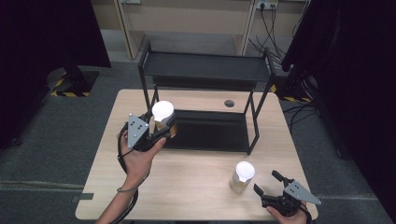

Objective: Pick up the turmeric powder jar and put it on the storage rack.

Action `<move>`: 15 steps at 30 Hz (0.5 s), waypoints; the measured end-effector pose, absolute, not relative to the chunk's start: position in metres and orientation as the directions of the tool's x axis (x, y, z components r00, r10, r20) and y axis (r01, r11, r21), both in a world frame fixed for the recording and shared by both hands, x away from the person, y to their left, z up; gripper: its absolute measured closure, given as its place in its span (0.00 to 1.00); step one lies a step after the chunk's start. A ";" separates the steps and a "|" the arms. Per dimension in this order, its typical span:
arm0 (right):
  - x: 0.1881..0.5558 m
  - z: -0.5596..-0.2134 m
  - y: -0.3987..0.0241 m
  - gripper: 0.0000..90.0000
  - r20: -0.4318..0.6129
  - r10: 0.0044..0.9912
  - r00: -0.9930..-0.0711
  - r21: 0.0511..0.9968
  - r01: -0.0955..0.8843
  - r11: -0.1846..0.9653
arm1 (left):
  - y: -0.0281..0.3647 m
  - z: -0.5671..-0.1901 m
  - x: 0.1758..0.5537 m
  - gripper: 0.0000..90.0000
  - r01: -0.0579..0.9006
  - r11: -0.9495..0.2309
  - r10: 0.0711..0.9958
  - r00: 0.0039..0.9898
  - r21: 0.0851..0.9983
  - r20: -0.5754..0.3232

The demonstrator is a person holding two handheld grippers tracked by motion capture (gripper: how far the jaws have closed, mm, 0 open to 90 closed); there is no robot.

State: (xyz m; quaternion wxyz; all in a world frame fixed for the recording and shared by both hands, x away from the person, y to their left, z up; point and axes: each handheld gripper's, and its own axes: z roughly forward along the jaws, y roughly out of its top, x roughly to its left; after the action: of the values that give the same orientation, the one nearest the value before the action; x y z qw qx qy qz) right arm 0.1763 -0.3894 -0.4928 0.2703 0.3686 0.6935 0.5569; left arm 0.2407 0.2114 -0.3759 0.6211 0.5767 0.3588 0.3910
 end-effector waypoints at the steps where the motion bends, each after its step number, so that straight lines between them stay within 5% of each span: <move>1: 0.176 -0.493 -0.389 0.07 0.034 0.812 -0.582 0.972 0.209 0.109 | 0.211 -0.375 0.241 0.34 -0.074 0.033 0.900 0.435 0.997 0.002; 15: 0.176 -0.493 -0.389 0.07 0.034 0.814 -0.580 0.972 0.209 0.108 | 0.210 -0.354 0.247 0.34 -0.093 0.041 0.909 0.418 0.995 0.002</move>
State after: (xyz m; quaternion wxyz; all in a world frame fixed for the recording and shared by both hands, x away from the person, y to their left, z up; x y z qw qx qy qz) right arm 0.1760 -0.3891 -0.4929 0.2718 0.3689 0.6930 0.5566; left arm 0.2467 0.2105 -0.3539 0.6244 0.5648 0.3611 0.4009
